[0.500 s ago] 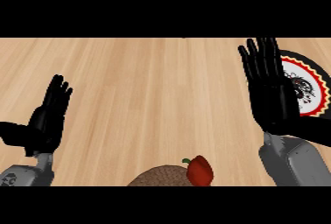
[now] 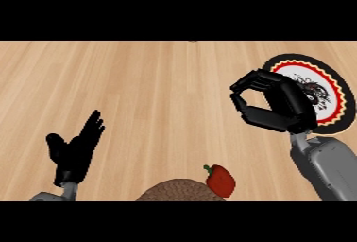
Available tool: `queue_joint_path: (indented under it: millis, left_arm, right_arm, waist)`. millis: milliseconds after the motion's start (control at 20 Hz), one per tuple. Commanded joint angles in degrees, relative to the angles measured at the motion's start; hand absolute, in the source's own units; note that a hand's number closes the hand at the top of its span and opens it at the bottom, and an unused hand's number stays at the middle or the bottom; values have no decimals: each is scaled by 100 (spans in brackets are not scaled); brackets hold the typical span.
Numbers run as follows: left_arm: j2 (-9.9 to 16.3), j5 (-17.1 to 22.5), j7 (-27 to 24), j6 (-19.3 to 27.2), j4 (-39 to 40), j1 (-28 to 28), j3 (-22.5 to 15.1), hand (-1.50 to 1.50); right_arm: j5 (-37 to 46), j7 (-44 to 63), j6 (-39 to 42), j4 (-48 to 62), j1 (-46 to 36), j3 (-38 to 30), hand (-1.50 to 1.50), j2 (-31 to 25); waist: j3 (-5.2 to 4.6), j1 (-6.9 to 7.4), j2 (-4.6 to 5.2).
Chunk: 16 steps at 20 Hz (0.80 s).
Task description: Pick the cupcake from the placemat and place it in the plate
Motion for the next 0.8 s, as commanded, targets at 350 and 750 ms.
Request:
queue_joint_path:
  millis: [350, 750]
  left_arm:
    - [-519, -255, 286, -270, 432, -145, -100, 0]
    - [-214, -129, 417, -369, 85, 8, 101, 0]
  right_arm:
    - [312, -260, 438, -878, 1557, -40, -150, 3]
    - [284, 1193, 2137, -1558, 862, 368, -150, -1684]
  waist:
    - [22, -35, -31]
    - [12, 27, -43]
